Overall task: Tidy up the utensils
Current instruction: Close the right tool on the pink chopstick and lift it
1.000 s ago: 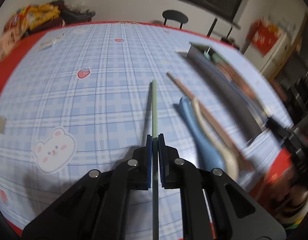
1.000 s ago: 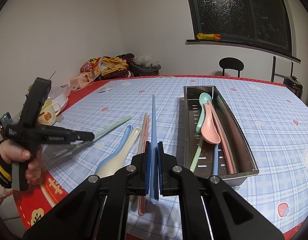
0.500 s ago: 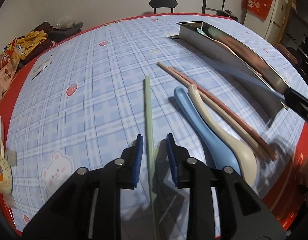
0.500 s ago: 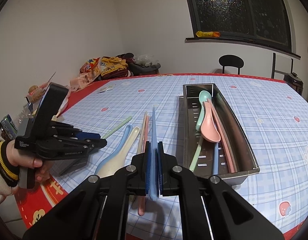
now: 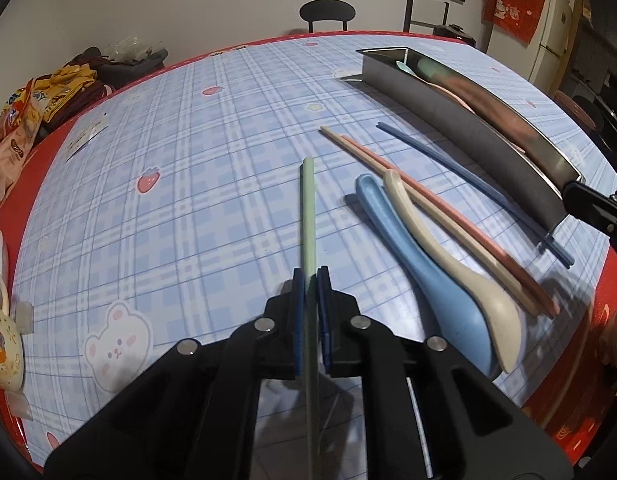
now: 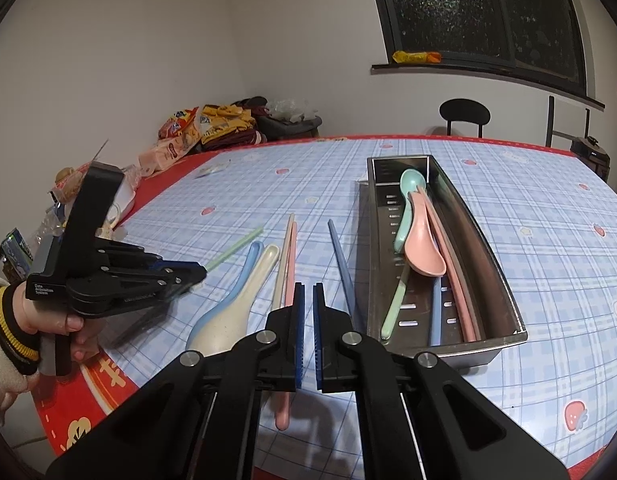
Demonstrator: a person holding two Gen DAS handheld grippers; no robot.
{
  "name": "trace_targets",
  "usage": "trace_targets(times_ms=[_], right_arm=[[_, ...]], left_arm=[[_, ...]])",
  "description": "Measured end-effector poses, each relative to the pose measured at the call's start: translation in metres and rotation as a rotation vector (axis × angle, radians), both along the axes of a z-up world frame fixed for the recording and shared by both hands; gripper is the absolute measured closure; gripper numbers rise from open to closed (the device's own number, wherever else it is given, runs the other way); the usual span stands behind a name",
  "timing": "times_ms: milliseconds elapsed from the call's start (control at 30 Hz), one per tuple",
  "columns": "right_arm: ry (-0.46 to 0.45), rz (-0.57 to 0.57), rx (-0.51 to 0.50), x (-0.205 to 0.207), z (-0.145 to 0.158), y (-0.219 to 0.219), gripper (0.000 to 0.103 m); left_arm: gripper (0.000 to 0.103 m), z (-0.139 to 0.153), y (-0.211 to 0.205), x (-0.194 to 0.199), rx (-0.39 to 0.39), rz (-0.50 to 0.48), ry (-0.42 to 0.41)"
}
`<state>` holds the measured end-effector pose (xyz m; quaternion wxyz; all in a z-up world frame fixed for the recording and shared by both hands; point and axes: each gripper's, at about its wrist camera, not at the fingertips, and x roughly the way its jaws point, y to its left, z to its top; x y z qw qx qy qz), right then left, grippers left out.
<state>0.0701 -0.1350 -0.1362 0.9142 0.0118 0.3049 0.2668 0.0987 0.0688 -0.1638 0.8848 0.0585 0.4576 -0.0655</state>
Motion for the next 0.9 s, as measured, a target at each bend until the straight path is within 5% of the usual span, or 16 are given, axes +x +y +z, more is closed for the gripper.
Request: trace_targets(times_ms=[433,700,900], right_arm=[[0.092,0.079,-0.233,0.032,-0.007,0.053,0.098],[0.169,0.079,-0.320,0.055,-0.022,0.076,0.098],[0.236,0.086,-0.292,0.063,-0.027,0.077,0.095]], left_arm=[[0.091,-0.003,0.017,-0.010,-0.070,-0.010,-0.051],[0.091,-0.004,0.038,-0.006,-0.223,-0.005,-0.025],[0.091,-0.004,0.030,-0.006,-0.177,-0.008,-0.035]])
